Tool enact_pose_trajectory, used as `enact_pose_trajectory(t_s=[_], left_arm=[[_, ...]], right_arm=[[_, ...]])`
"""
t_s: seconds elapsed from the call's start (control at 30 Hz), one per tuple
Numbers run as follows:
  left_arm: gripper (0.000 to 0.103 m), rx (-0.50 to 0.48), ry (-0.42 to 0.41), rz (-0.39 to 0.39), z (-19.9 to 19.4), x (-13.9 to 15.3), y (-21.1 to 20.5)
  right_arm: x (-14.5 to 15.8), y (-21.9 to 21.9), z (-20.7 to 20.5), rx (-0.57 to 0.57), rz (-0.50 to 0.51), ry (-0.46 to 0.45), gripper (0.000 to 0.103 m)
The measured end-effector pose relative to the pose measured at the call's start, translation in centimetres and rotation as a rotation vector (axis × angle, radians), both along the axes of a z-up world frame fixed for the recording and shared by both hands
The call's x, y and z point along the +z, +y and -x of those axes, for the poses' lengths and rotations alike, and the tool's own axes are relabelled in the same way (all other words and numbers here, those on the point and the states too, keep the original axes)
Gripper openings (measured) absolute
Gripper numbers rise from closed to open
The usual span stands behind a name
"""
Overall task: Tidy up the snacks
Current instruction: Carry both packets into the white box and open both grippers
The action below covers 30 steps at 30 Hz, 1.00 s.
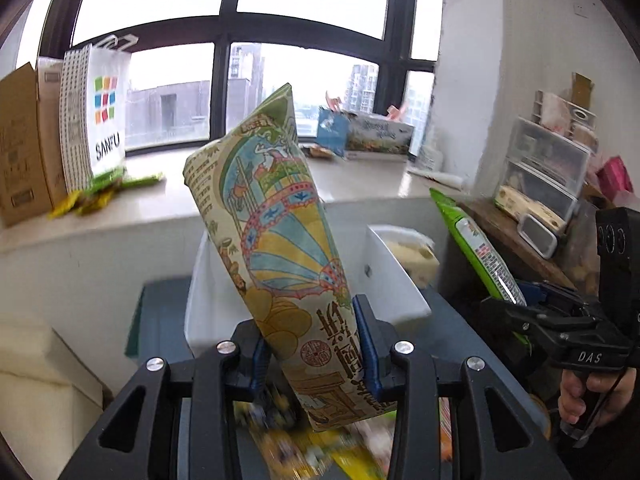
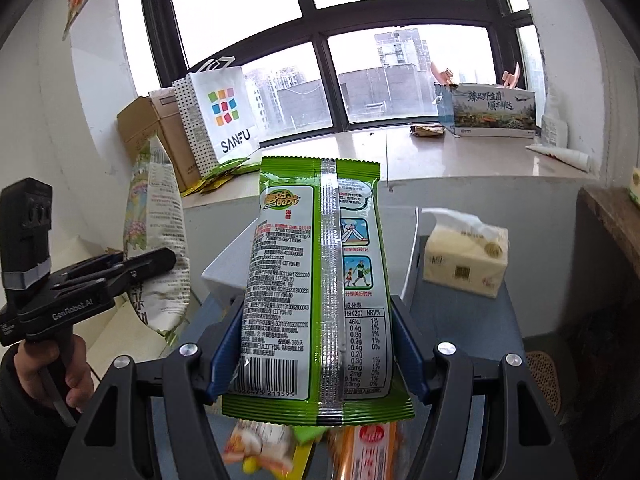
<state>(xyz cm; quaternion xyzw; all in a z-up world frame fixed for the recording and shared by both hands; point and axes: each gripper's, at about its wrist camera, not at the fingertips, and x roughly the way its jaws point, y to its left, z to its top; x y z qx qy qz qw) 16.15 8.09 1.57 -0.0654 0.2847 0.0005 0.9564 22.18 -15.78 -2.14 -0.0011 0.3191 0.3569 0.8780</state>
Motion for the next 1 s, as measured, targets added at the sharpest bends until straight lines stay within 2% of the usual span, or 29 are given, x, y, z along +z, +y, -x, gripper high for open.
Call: enact_pose_trajectory(t_s=[0.1, 0.17, 0.33, 0.4, 0.5, 0.53, 0.57, 0.6, 0.7, 0.9, 1.0], left_arm=[[0.042, 0.015, 0.016, -0.024, -4.1, 0.5, 1.2], [0.042, 0.031, 0.054, -0.045, -7.0, 0.4, 1.9], [0.042, 0.063, 0.144, -0.077, -13.3, -1.4, 3.3], [0.042, 0.057, 0.168, -0.073, -14.4, -2.3, 3.8], [0.043, 0.058, 0.201, -0.156, -15.9, -3.5, 3.2], [0.045, 0.067, 0.221, -0.187, -16.3, -4.0, 3.1], [0.067, 0.075, 0.241, -0.199, -16.6, -4.4, 3.2], [0.103, 0.079, 0.256, -0.193, -16.7, -4.7, 3.5], [0.103, 0.068, 0.239, -0.148, -15.7, -5.2, 4.4], [0.103, 0.067, 0.214, -0.172, -13.4, -4.7, 3.8], [0.103, 0.056, 0.152, -0.174, -10.7, -3.9, 2.7]], right_arm=[[0.5, 1.9, -3.2, -0.008, 0.005, 0.003, 0.072], [0.3, 2.9, -5.6, -0.01, 0.011, 0.037, 0.072], [-1.2, 5.9, -11.4, -0.049, 0.066, 0.118, 0.072], [-1.9, 6.9, -12.8, -0.043, 0.08, 0.141, 0.072], [-2.9, 8.2, -13.9, -0.042, 0.11, 0.134, 0.073], [-3.4, 8.4, -14.3, -0.044, 0.12, 0.15, 0.077], [-3.8, 8.5, -14.7, -0.06, 0.131, 0.174, 0.083], [-4.2, 8.4, -15.0, -0.071, 0.127, 0.204, 0.1], [-4.5, 7.2, -14.8, -0.079, 0.072, 0.224, 0.103], [-3.1, 5.9, -13.2, -0.112, 0.093, 0.131, 0.103], [-1.5, 4.4, -11.4, -0.105, 0.025, 0.079, 0.103]])
